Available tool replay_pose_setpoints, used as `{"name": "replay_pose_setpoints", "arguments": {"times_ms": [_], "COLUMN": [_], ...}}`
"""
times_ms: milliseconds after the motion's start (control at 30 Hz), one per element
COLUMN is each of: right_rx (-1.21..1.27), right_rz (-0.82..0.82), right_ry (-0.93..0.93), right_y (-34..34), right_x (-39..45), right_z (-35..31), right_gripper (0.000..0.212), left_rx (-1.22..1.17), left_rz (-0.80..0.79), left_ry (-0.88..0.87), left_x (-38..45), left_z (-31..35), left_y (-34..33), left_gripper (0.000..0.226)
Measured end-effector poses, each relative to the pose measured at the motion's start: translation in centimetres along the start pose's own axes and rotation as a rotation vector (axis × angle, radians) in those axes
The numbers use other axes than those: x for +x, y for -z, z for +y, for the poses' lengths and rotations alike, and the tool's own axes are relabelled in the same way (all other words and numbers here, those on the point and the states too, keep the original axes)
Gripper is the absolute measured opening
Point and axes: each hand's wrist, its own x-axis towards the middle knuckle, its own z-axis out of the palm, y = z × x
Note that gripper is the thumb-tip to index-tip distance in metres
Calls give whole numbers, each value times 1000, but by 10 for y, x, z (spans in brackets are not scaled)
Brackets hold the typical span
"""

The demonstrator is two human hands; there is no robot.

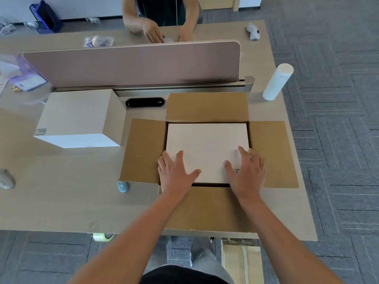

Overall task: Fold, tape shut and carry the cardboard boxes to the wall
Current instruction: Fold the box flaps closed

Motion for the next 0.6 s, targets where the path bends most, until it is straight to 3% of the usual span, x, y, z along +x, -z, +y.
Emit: {"name": "replay_pose_setpoints", "arguments": {"times_ms": [133,233,600], "right_rx": [-17,-21,-197], "right_rz": [-6,6,-119], "right_ry": [142,222,268], "right_y": [-6,-13,-14], "right_x": [-18,-32,-43], "right_z": [13,22,24], "right_gripper": [54,47,62], "left_rx": [59,165,274], "left_rz": [42,71,2], "left_ry": [-39,-179,-230], "left_x": [-10,-30,-37], "left_z": [-1,-3,-14], "left_y": [-11,-26,-45], "left_gripper": [77,65,72]}}
